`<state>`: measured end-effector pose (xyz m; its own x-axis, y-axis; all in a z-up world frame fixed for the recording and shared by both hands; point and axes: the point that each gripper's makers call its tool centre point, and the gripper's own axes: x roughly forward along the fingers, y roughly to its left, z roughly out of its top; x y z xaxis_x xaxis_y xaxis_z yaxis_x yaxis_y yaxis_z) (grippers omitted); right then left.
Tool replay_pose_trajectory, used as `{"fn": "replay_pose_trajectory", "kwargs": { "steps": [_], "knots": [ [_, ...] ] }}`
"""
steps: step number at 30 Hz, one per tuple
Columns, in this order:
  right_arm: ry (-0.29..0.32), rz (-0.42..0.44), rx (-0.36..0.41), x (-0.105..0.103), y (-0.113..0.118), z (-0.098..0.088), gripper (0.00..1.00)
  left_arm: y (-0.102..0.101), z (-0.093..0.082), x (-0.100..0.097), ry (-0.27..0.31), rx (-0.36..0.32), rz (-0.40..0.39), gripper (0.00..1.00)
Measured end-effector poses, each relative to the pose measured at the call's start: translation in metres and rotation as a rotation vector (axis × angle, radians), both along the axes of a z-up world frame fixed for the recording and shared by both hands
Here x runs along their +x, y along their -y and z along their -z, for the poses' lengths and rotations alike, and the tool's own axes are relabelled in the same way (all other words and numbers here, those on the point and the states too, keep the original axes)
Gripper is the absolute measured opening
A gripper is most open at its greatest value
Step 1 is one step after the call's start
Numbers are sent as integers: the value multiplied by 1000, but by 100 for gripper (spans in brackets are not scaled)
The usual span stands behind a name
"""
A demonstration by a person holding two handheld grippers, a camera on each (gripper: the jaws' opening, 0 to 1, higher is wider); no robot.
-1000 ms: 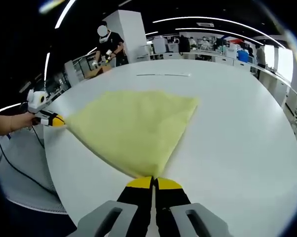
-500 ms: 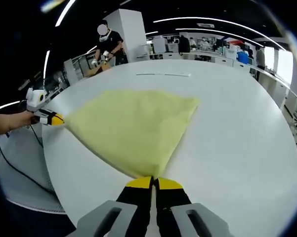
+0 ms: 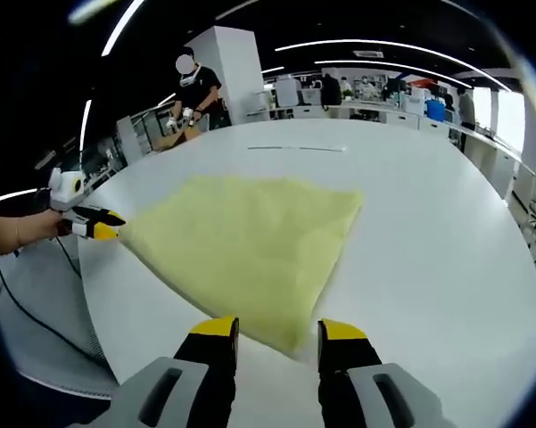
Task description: Fold the garment on the visible template until the final outline fits inside the template.
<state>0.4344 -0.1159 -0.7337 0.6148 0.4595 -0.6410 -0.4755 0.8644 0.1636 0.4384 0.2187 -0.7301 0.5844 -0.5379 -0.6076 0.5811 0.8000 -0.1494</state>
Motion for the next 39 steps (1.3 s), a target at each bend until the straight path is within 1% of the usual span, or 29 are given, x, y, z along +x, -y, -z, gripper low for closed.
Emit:
{"fn": "replay_pose_trajectory", "kwargs": {
  "steps": [1, 4, 10, 13, 16, 19, 22, 23, 24, 25, 27, 28, 30, 33, 39],
  "knots": [
    [7, -4, 4, 1, -1, -2, 40, 0, -2, 1, 7, 0, -1, 39],
    [40, -36, 26, 2, -11, -13, 51, 1, -6, 4, 15, 11, 6, 48],
    [89, -64, 64, 3, -25, -34, 68, 7, -19, 4, 38, -17, 18, 65],
    [99, -74, 81, 1, -31, -41, 78, 10, -26, 1, 49, -21, 25, 73],
    [105, -76, 80, -1, -34, -46, 84, 10, -33, 0, 64, -34, 19, 81],
    [116, -79, 91, -6, -38, -55, 88, 10, -40, -6, 75, -53, 13, 88],
    [127, -93, 102, -11, -43, -65, 92, 6, -41, -10, 69, -47, 8, 92],
    [130, -97, 99, -12, -44, -68, 93, 2, -41, -12, 79, -20, 7, 93],
    [141, -99, 95, -14, -44, -72, 94, 0, -42, -12, 95, -5, 5, 94],
    [155, -98, 99, -14, -46, -76, 95, -1, -42, -16, 97, 4, 9, 96],
    [181, -96, 123, -15, -50, -84, 99, -2, -42, -20, 98, 15, 17, 99],
    [186, -100, 136, -16, -52, -87, 99, -2, -43, -22, 100, 18, 23, 99],
    [189, -102, 150, -18, -55, -90, 99, -1, -45, -24, 100, 13, 28, 99],
    [192, -107, 143, -18, -56, -89, 99, -2, -48, -23, 102, 4, 15, 99],
    [194, -111, 108, -22, -52, -89, 99, -8, -54, -25, 98, -62, -37, 99]
  ]
}}
